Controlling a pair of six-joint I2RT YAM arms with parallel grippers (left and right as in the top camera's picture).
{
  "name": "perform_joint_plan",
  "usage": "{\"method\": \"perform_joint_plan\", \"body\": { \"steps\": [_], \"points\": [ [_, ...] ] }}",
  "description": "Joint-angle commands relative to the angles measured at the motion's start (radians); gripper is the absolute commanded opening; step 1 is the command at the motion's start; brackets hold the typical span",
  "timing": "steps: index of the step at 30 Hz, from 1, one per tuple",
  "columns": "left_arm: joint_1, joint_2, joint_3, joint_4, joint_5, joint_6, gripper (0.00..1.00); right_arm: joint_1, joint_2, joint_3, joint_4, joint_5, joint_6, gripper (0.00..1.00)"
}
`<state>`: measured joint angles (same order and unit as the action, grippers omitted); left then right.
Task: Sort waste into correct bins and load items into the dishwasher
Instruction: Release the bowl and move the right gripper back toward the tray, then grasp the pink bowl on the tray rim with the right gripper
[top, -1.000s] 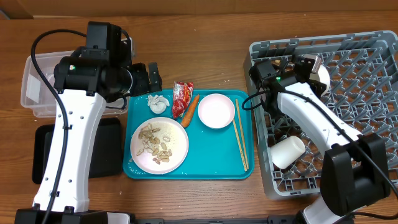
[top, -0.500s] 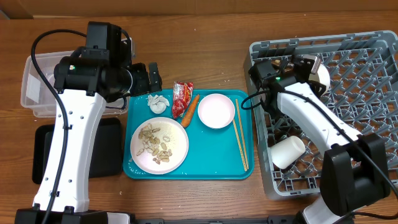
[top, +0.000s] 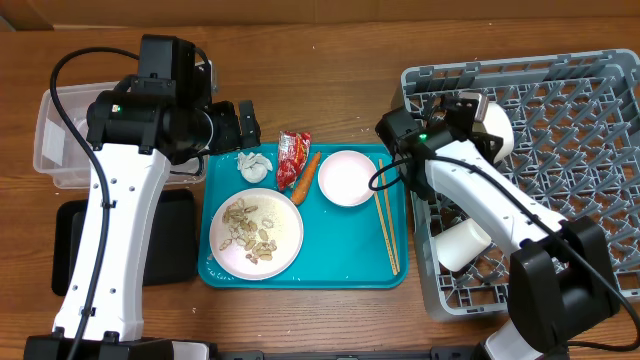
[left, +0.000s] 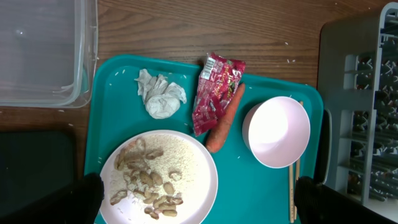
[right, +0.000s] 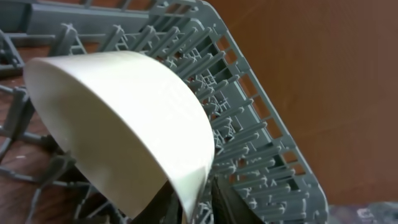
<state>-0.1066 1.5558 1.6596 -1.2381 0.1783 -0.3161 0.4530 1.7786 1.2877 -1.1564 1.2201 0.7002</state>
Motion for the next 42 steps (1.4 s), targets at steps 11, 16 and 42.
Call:
{"method": "perform_joint_plan", "body": {
  "steps": [11,16,42],
  "points": [
    [0.002,-0.007,0.013,0.0,-0.003,-0.006,1.0,0.198,-0.062,0.16,-0.13,-0.32,0.007,0.65],
    [0.002,-0.007,0.013,0.0,-0.003,-0.006,1.0,0.245,-0.084,0.257,-0.116,-0.715,0.002,0.59],
    [0.002,-0.007,0.013,0.0,-0.003,-0.006,1.0,0.214,0.033,-0.016,0.195,-1.07,-0.12,0.58]
  ]
}}
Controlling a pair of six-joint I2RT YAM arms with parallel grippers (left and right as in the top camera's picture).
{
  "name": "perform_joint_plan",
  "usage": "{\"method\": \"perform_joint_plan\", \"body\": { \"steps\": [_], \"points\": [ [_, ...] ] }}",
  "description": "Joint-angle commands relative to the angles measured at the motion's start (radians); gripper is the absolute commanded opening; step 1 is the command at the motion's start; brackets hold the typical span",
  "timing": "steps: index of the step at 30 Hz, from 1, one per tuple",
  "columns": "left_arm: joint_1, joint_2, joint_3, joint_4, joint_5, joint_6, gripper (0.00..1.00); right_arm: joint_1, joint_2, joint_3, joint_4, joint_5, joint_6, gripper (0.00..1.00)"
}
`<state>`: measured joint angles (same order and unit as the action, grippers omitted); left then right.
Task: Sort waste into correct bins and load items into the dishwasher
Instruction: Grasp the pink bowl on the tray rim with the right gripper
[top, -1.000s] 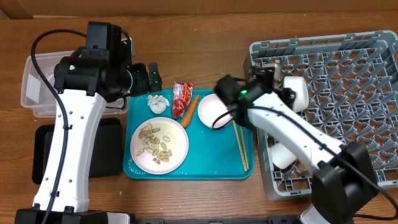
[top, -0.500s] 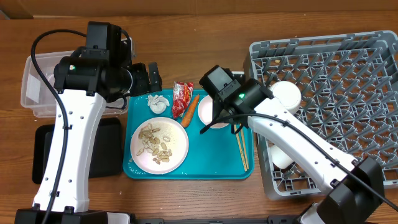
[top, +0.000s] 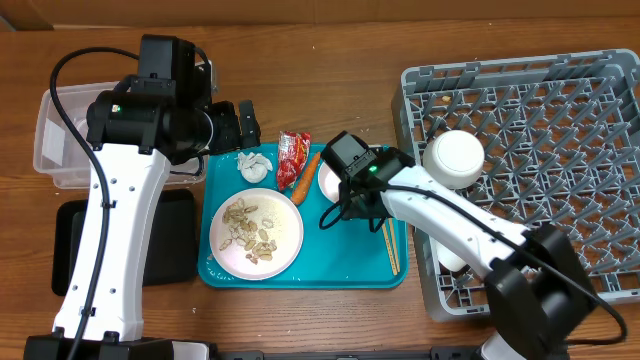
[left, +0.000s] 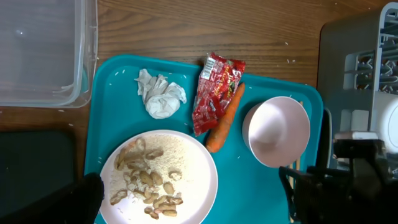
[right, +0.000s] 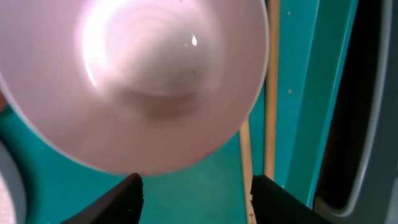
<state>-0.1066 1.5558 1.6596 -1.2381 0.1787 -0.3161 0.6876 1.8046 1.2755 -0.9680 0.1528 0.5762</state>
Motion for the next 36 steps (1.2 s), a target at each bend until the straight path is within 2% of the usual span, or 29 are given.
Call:
{"method": "perform_joint_plan", "body": {
  "steps": [1,5,10,13,20,23,29,30,32,34,36],
  "points": [
    [0.002,-0.007,0.013,0.0,-0.003,-0.006,1.0,-0.029,0.013,-0.005,0.013,-0.018,0.003,0.57],
    [0.002,-0.007,0.013,0.0,-0.003,-0.006,1.0,-0.068,0.031,-0.006,0.025,-0.082,0.003,0.5],
    [0.002,-0.007,0.013,0.0,-0.003,-0.006,1.0,-0.099,0.033,-0.004,0.016,-0.155,-0.079,0.5],
    [0.002,-0.007,0.013,0.0,-0.003,-0.006,1.0,-0.099,0.032,-0.003,0.013,-0.168,-0.078,0.54],
    [0.002,-0.007,0.013,0.0,-0.003,-0.006,1.0,-0.095,0.036,-0.003,0.06,-0.229,0.109,0.48],
    [0.002,-0.007,0.013,0.0,-0.003,-0.006,1.0,-0.094,0.045,-0.003,0.078,-0.211,0.151,0.42],
    [0.002,-0.007,0.013,0.0,-0.003,-0.006,1.0,-0.094,0.093,-0.006,0.08,-0.193,0.188,0.38],
    [0.002,-0.007,0.013,0.0,-0.003,-0.006,1.0,-0.094,0.106,-0.006,0.082,-0.2,0.193,0.35],
    [0.002,-0.007,0.013,0.0,-0.003,-0.006,1.0,-0.094,0.112,-0.006,0.082,-0.206,0.194,0.19],
    [0.002,-0.007,0.013,0.0,-0.003,-0.006,1.0,-0.094,0.108,0.0,0.079,-0.203,0.16,0.09],
    [0.002,-0.007,0.013,0.0,-0.003,-0.006,1.0,-0.094,0.095,0.024,0.046,-0.176,0.123,0.04]
  ]
}}
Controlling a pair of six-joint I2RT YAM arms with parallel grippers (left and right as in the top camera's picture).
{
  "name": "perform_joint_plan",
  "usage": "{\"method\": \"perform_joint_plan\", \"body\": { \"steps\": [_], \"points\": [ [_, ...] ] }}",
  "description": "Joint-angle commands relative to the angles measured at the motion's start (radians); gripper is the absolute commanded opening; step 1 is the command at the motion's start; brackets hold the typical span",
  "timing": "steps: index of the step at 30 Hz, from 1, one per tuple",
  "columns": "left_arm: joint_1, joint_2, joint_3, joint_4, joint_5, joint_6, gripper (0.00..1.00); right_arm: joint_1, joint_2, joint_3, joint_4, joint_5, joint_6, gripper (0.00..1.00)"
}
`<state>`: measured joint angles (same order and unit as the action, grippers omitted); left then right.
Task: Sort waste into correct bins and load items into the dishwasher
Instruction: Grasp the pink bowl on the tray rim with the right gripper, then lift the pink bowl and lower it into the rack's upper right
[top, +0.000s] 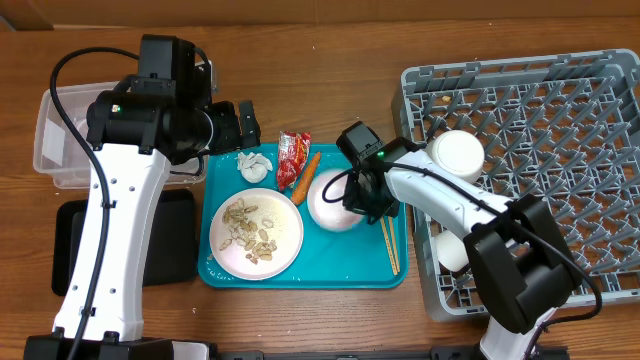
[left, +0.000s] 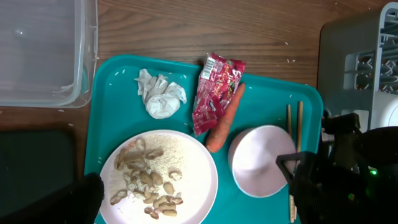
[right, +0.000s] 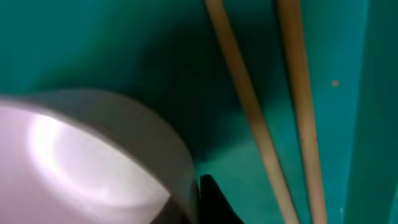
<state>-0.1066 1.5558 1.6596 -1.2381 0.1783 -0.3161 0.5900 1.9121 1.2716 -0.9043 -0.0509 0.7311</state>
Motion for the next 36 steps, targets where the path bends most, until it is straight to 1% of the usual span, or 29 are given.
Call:
{"method": "perform_joint_plan", "body": {
  "steps": [1,5,7,9,12,14,17,19,21,23,29,32,36],
  "points": [
    [0.002,-0.007,0.013,0.0,-0.003,-0.006,1.0,0.005,-0.025,0.046,-0.047,0.055,-0.032,0.04],
    [0.002,-0.007,0.013,0.0,-0.003,-0.006,1.0,0.005,-0.1,0.131,-0.135,0.124,-0.082,0.04],
    [0.002,-0.007,0.013,0.0,-0.003,-0.006,1.0,0.003,-0.144,0.175,-0.172,0.166,-0.085,0.04],
    [0.002,-0.007,0.013,0.0,-0.003,-0.006,1.0,-0.001,-0.188,0.212,-0.202,0.262,-0.085,0.04],
    [0.002,-0.007,0.013,0.0,-0.003,-0.006,1.0,-0.021,-0.255,0.249,-0.238,0.511,-0.084,0.04],
    [0.002,-0.007,0.013,0.0,-0.003,-0.006,1.0,-0.046,-0.293,0.253,-0.247,0.753,-0.084,0.04],
    [0.002,-0.007,0.013,0.0,-0.003,-0.006,1.0,-0.096,-0.301,0.251,-0.252,1.071,-0.084,0.04],
    [0.002,-0.007,0.013,0.0,-0.003,-0.006,1.0,-0.144,-0.292,0.244,-0.251,1.207,-0.085,0.04],
    [0.002,-0.007,0.013,0.0,-0.003,-0.006,1.0,-0.199,-0.28,0.232,-0.254,1.299,-0.085,0.04],
    [0.002,-0.007,0.013,0.0,-0.003,-0.006,1.0,-0.268,-0.261,0.22,-0.251,1.344,-0.085,0.04],
    [0.002,-0.007,0.013,0.0,-0.003,-0.006,1.0,-0.43,-0.198,0.22,-0.226,1.366,-0.084,0.04],
    [0.002,-0.007,0.013,0.0,-0.003,-0.006,1.0,-0.473,-0.154,0.22,-0.233,1.361,-0.085,0.04],
    [0.002,-0.007,0.013,0.0,-0.003,-0.006,1.0,-0.486,-0.102,0.22,-0.257,1.377,-0.084,0.04]
  ]
}}
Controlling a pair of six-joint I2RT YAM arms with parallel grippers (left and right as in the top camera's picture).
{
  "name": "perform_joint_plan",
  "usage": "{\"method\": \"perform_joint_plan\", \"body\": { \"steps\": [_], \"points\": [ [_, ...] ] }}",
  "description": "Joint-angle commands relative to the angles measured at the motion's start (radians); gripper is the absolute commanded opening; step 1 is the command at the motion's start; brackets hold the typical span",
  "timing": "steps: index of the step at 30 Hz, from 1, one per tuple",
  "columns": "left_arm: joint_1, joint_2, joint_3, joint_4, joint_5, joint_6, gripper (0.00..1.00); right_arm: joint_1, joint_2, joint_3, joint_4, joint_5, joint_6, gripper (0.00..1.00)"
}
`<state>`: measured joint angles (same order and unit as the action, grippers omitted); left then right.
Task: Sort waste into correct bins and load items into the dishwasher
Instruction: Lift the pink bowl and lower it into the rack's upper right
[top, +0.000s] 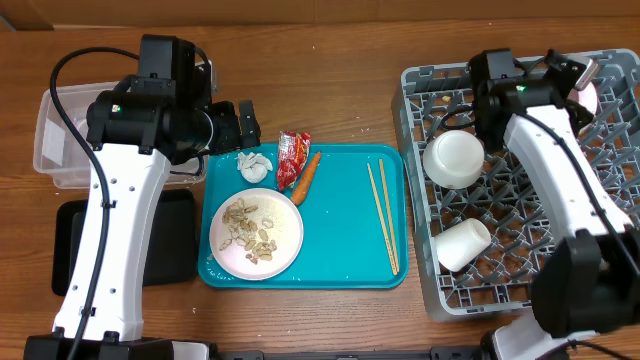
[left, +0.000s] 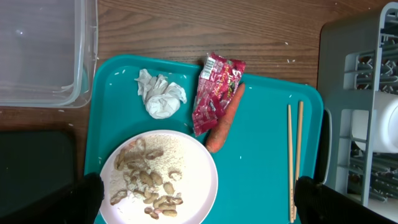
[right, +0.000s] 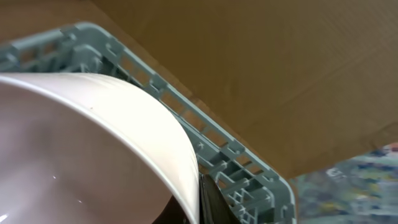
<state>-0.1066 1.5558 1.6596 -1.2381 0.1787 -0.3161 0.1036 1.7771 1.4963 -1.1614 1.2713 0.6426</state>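
Observation:
My right gripper (top: 578, 85) hangs over the far right corner of the grey dishwasher rack (top: 560, 200), shut on the rim of a pink bowl (top: 591, 98). In the right wrist view the pink bowl (right: 93, 143) fills the left side, above the rack's corner. On the teal tray (top: 350, 265) lie a plate (top: 285, 225) with peanuts, a crumpled tissue (top: 254, 166), a red wrapper (top: 291, 157), a carrot (top: 305, 178) and chopsticks (top: 384, 215). High above the tray, my left gripper (left: 199, 205) is open and holds nothing.
An upturned white bowl (top: 453, 158) and a white cup (top: 465, 243) sit in the rack's left part. A clear plastic bin (top: 55, 150) stands at the far left, with a black bin (top: 170, 240) in front of it beside the tray.
The right gripper was on the tray, shut on the pink bowl's rim. It now holds that bowl over the rack's far right corner, and the tray spot beside the chopsticks is bare.
The right gripper was first in the rack next to a white bowl. Then it stood open over the pink bowl on the tray, then shut on its rim with the bowl shifted. Now the bowl is at the rack. The left arm has stayed still.

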Motion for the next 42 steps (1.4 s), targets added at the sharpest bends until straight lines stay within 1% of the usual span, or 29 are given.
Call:
{"method": "perform_joint_plan", "body": {
  "steps": [1,4,7,11,15,22,26,32,39,41,42],
  "points": [
    [0.002,-0.007,0.013,0.0,-0.003,-0.006,1.0,-0.003,0.043,-0.005,0.004,0.072,0.004,0.04],
    [0.002,-0.007,0.013,0.0,-0.003,-0.006,1.0,-0.023,0.068,-0.005,0.028,0.108,-0.008,0.04],
    [0.002,-0.007,0.013,0.0,-0.003,-0.006,1.0,-0.053,0.093,-0.005,0.038,0.107,-0.045,0.05],
    [0.002,-0.007,0.013,0.0,-0.003,-0.006,1.0,-0.092,0.112,-0.005,0.032,0.068,-0.046,0.06],
    [0.002,-0.007,0.013,0.0,-0.003,-0.006,1.0,-0.092,0.122,-0.005,0.026,0.018,-0.045,0.09],
    [0.002,-0.007,0.013,0.0,-0.003,-0.006,1.0,-0.083,0.174,-0.005,0.002,-0.007,-0.045,0.09],
    [0.002,-0.007,0.013,0.0,-0.003,-0.006,1.0,-0.063,0.18,-0.005,-0.004,-0.005,-0.045,0.1],
    [0.002,-0.007,0.013,0.0,-0.003,-0.006,1.0,0.008,0.18,-0.005,-0.008,-0.005,-0.045,0.12],
    [0.002,-0.007,0.013,0.0,-0.003,-0.006,1.0,0.076,0.18,-0.005,-0.022,0.01,-0.045,0.13],
    [0.002,-0.007,0.013,0.0,-0.003,-0.006,1.0,0.089,0.18,-0.005,-0.035,0.011,-0.045,0.17],
    [0.002,-0.007,0.013,0.0,-0.003,-0.006,1.0,0.095,0.18,-0.005,-0.047,0.011,-0.045,0.21]
  ]
}}
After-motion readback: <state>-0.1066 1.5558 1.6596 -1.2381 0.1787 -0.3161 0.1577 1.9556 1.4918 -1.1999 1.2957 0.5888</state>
